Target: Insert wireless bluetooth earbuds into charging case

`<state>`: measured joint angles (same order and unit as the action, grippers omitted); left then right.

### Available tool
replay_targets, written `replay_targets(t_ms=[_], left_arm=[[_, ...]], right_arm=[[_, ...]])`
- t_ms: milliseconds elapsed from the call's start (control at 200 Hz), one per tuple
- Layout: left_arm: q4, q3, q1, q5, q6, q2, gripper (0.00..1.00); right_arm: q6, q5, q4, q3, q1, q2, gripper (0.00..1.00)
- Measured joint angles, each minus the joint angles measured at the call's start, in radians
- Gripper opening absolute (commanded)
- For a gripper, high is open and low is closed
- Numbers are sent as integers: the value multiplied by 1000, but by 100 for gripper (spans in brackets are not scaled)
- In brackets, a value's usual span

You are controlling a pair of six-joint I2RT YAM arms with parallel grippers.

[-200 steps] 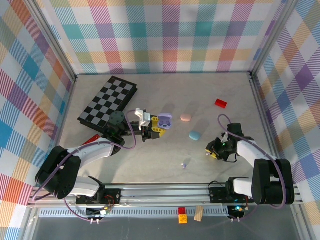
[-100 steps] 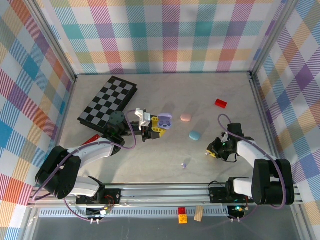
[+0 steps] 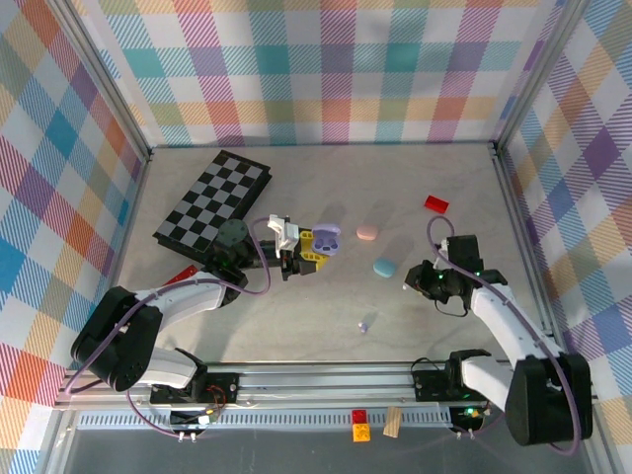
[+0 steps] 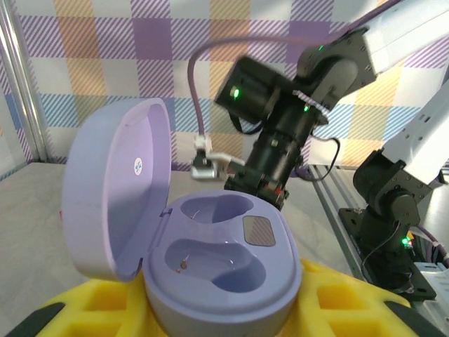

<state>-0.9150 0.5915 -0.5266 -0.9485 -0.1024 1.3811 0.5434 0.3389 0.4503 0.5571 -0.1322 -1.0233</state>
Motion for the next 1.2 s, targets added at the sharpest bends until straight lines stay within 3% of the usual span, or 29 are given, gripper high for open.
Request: replay_targets(t_ms=[315,705,1200], left_arm=[[4,0,0,-1,-18,3,35],[89,0,0,0,-69,3,35],[174,8,0,11,-116,-6,35]], right_arm=[[-142,-24,-46,171,-243,129,19],[-370,-86,-39,464,-527,5,19],[-512,-119,-3,552,-596,-173,19]])
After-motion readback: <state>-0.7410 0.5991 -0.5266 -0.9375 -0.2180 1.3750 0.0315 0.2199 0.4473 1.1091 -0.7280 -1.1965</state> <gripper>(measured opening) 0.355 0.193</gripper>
